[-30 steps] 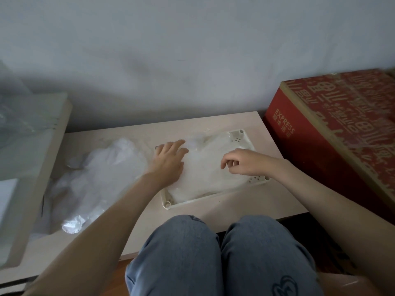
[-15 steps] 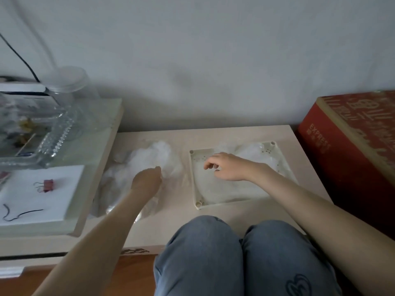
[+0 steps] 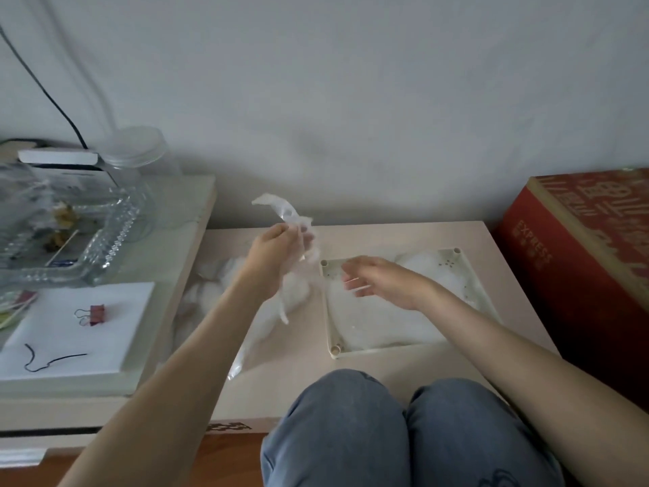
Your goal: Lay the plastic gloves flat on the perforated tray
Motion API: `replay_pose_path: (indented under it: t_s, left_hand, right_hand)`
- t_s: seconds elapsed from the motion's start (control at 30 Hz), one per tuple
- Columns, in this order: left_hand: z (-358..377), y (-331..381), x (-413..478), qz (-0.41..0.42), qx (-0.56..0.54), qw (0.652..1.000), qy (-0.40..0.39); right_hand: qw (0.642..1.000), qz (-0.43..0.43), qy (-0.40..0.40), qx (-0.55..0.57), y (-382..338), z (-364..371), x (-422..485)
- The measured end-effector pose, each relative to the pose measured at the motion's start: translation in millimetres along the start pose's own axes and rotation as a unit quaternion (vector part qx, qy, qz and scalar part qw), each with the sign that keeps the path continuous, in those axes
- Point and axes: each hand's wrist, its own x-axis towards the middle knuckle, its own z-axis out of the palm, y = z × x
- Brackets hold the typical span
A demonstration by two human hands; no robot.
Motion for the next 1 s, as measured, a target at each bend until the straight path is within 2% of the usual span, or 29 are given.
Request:
replay_pose_path:
  t_s: [0.07, 0.1, 0.17, 0.2, 0.27, 0.3, 0.33, 0.4, 0.53, 0.6, 0.67, 0.77, 0.87, 0.93, 1.0]
  left_hand:
    - [12, 16, -1, -0.033, -0.215, 0.970, -0.112]
    - [19, 23, -3, -0.063, -0.310, 0.941, -0.122]
    - [29, 26, -8, -0.095, -0.522, 0.842, -0.099]
    - [34, 31, -12, -0.062, -0.528, 0.842, -0.096]
    - [41, 29, -11, -0.046, -0.403, 0.909, -0.094]
    - [47, 21, -8, -0.059, -0.409, 0.902, -0.128]
    - [49, 11, -3, -0.033, -0.375, 0.913, -0.157]
    - [53, 3, -3, -0.004, -0.368, 0.904, -0.217]
    - [42, -12, 7, -0.059, -0.396, 0.895, -0.197]
    - [35, -19, 12, -0.089, -0.389, 0.893, -0.208]
    - [31, -27, 18, -0.118, -0.342, 0.908, -0.211]
    - [37, -40, 24, -0.184, -0.220, 0.937, -0.198]
    - [54, -57, 28, -0.156, 0.002, 0.973, -0.169]
    - [65, -69, 27, -0.121, 0.123, 0.973, -0.155]
    - [74, -75, 23, -0.122, 0.164, 0.967, -0.151]
  right_hand:
    - [0.996, 0.013, -0.069, 0.048, 2, 5, 1]
    - [0.991, 0.013, -0.099, 0.092, 3, 7, 2]
    - [0.972, 0.004, -0.130, 0.195, 4, 8, 3]
    - [0.962, -0.005, -0.140, 0.235, 3, 7, 3]
    - [0.943, -0.040, -0.160, 0.288, -2, 4, -2]
    - [0.935, -0.064, -0.161, 0.310, -3, 2, -4]
    - [0.930, -0.081, -0.147, 0.327, -5, 0, -6]
    - [0.933, -0.097, -0.087, 0.336, -4, -9, -10]
    - [0.953, -0.089, 0.013, 0.290, 4, -36, -19]
    - [0.966, -0.072, 0.024, 0.248, 9, -53, -27]
    - [0.975, -0.047, 0.024, 0.214, 17, -71, -34]
    - [0.991, 0.008, 0.024, 0.129, 30, -95, -41]
    - [0.996, 0.047, 0.028, 0.075, 39, -111, -44]
    - [0.995, 0.053, 0.037, 0.080, 45, -118, -43]
    - [0.992, 0.053, 0.040, 0.108, 48, -119, -44]
